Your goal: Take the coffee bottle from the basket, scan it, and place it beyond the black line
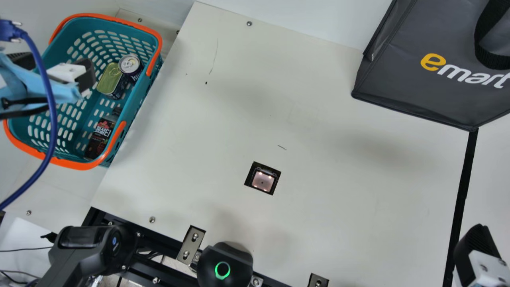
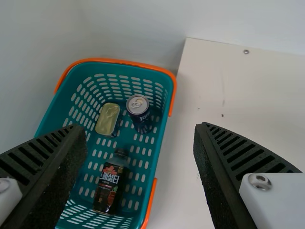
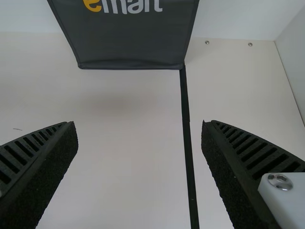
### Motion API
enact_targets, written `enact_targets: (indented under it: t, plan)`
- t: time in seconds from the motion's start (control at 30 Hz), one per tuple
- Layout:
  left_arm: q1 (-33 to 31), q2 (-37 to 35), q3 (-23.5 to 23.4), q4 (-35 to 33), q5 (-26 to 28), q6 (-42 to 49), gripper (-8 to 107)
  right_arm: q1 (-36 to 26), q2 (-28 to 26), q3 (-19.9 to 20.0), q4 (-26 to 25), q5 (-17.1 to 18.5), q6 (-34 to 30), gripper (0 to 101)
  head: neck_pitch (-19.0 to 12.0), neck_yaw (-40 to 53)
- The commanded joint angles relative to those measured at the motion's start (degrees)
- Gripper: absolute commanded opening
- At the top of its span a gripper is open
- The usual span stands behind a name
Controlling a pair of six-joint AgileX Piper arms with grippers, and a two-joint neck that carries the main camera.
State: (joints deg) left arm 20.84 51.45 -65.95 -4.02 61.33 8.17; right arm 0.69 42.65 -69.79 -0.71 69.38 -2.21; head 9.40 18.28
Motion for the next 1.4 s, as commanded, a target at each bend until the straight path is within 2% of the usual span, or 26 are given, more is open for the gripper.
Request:
enact_targets:
  t: [0.0,0.3,0.83,1.37]
  plan:
    - [2.4,0.7,0.2,-0.4,-0.7,1.1,90,0.0,0.0,0.0,0.0,0.0,0.0,91,-1.5,0.1]
    - [7.8,4.2,1.0,-2.7,-3.6,4.6,90,0.0,0.0,0.0,0.0,0.0,0.0,91,-1.5,0.1]
    - [10.9,12.1,2.5,-6.4,-7.4,10.3,90,0.0,0.0,0.0,0.0,0.0,0.0,91,-1.5,0.1]
    - [18.6,20.7,3.3,-15.0,-9.5,26.2,90,0.0,0.0,0.0,0.0,0.0,0.0,91,-1.5,0.1]
